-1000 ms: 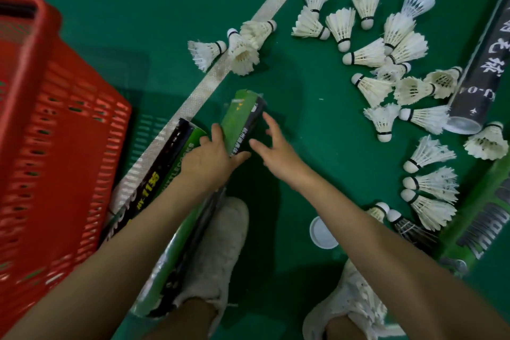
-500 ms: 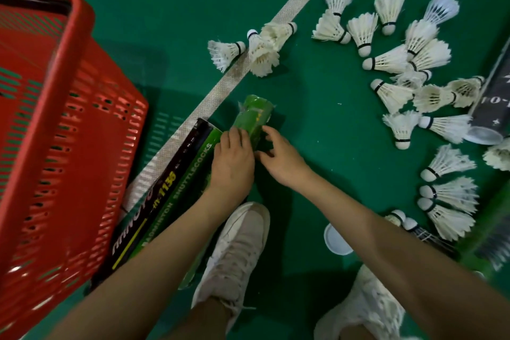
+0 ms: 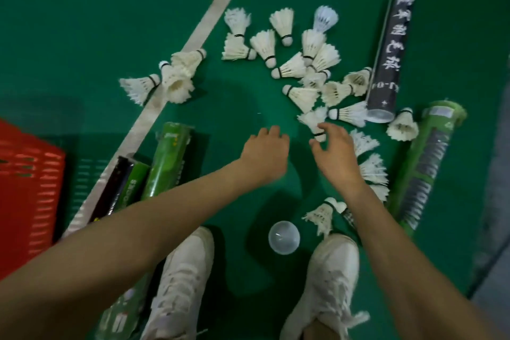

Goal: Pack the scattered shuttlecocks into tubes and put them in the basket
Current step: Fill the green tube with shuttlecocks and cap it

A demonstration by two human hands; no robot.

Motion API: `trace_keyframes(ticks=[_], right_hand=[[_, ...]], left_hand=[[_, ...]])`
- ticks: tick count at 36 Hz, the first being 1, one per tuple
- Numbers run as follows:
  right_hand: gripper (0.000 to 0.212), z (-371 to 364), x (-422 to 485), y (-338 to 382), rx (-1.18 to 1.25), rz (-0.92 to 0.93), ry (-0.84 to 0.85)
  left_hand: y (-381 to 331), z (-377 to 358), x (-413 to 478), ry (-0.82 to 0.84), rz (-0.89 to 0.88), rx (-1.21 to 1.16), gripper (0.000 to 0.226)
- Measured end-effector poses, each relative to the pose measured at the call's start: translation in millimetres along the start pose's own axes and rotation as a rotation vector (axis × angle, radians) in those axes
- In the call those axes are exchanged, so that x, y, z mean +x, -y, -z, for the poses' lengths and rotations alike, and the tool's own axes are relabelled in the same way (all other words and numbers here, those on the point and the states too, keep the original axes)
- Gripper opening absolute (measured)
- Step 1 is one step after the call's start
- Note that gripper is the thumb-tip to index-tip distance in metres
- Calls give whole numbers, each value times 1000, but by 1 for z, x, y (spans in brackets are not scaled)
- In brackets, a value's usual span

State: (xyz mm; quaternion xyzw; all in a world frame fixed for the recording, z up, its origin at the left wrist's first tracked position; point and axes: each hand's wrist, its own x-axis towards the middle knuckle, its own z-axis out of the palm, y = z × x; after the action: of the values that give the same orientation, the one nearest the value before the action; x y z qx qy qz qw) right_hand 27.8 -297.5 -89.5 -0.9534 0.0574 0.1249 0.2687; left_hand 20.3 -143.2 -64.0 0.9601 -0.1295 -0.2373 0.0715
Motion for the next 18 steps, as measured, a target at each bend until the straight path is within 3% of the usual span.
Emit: trace_keyframes(ticks=[4, 11, 18], right_hand=[[44, 35, -7, -49, -16, -145, -122], [61, 63, -25, -107, -146, -313, -256], [94, 55, -37, -136, 142, -652, -190]], left_hand=[[-55, -4, 18, 93, -152, -21, 40], [-116, -29, 35, 280, -211, -181, 53], [-135, -56, 29, 384, -250, -244, 63]])
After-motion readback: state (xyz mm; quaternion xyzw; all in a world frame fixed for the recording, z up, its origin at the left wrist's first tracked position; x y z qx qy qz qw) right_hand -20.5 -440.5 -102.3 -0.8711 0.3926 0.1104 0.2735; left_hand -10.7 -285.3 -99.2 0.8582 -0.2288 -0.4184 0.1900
